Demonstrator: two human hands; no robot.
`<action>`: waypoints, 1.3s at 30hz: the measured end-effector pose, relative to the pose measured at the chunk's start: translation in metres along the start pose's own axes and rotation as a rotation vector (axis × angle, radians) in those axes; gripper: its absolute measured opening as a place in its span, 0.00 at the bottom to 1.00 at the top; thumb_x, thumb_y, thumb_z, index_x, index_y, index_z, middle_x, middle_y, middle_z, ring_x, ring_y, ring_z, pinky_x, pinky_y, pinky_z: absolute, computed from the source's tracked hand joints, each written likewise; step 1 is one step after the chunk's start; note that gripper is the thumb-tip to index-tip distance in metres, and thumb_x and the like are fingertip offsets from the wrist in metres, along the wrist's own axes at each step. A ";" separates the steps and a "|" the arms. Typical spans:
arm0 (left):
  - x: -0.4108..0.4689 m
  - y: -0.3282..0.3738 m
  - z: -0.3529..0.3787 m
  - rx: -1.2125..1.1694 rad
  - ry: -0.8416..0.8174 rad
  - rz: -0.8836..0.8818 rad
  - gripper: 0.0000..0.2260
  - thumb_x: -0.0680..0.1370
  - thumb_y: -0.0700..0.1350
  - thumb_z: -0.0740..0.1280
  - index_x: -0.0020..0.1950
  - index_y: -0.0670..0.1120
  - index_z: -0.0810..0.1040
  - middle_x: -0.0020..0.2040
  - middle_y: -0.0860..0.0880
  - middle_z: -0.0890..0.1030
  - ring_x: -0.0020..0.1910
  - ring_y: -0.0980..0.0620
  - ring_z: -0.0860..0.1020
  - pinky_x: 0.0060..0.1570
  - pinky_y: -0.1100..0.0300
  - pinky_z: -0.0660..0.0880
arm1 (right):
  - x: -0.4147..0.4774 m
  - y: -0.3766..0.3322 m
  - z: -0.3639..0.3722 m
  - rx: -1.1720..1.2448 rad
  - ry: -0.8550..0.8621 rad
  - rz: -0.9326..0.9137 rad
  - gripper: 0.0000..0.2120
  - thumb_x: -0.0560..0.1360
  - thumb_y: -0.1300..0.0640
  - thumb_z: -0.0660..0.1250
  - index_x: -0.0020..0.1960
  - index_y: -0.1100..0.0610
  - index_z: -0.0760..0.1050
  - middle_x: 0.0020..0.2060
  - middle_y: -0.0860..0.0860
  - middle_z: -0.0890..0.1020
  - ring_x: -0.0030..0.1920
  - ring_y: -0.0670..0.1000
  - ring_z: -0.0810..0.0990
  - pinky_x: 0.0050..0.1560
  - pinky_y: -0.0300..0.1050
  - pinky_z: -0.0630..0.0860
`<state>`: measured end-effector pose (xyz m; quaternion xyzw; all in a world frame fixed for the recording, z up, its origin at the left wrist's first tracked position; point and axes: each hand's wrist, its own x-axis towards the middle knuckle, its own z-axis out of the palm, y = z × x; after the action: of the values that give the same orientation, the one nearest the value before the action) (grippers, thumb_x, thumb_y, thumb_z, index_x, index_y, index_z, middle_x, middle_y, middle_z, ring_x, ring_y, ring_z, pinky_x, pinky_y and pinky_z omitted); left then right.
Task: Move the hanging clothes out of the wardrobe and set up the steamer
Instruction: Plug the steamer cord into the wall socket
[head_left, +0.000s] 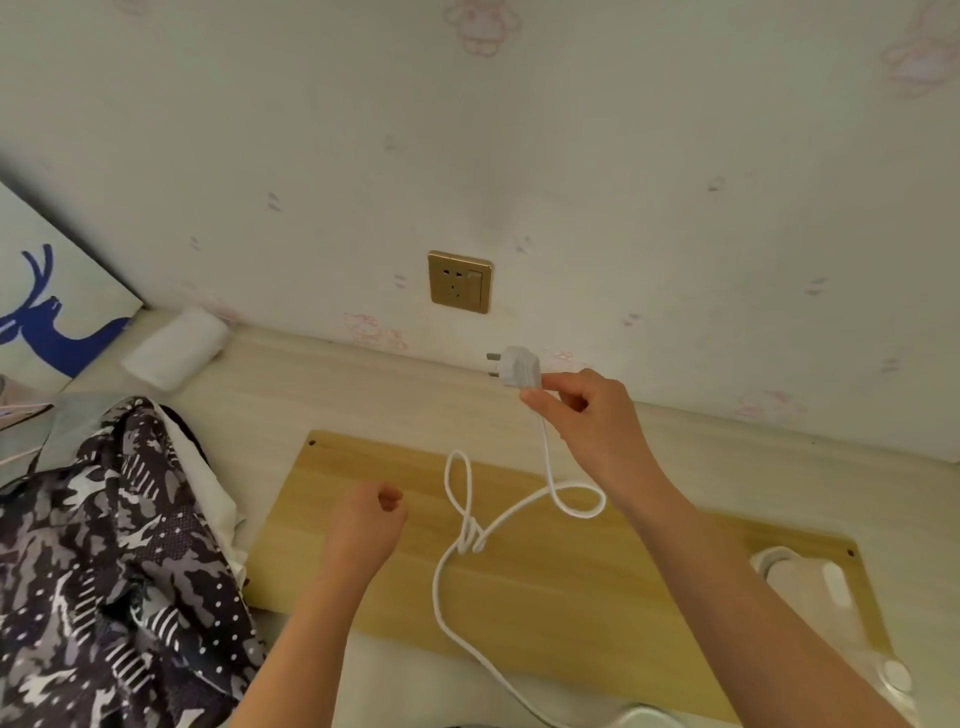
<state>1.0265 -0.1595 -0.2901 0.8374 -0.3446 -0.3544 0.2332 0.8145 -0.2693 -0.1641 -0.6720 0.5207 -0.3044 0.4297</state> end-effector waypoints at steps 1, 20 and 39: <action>0.005 0.009 -0.006 -0.062 0.012 0.032 0.07 0.76 0.44 0.66 0.54 0.48 0.78 0.49 0.49 0.81 0.49 0.49 0.79 0.49 0.53 0.76 | 0.004 0.000 0.007 -0.011 0.017 0.012 0.06 0.73 0.50 0.71 0.50 0.47 0.82 0.32 0.47 0.73 0.35 0.48 0.72 0.43 0.43 0.71; 0.060 0.123 -0.040 -0.654 -0.006 0.276 0.12 0.70 0.48 0.76 0.51 0.51 0.79 0.47 0.55 0.83 0.45 0.58 0.81 0.49 0.57 0.79 | 0.074 0.022 0.112 0.039 0.096 0.152 0.13 0.69 0.46 0.73 0.44 0.54 0.77 0.40 0.49 0.80 0.42 0.52 0.81 0.45 0.54 0.80; 0.142 0.145 -0.043 -0.560 -0.083 0.475 0.12 0.73 0.39 0.72 0.55 0.47 0.79 0.52 0.53 0.82 0.48 0.56 0.81 0.45 0.72 0.76 | 0.138 0.015 0.118 0.140 0.148 0.049 0.12 0.74 0.58 0.71 0.54 0.50 0.72 0.43 0.39 0.79 0.44 0.39 0.80 0.41 0.29 0.76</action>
<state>1.0720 -0.3534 -0.2318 0.6228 -0.4284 -0.4044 0.5149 0.9467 -0.3723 -0.2360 -0.6030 0.5448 -0.3782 0.4433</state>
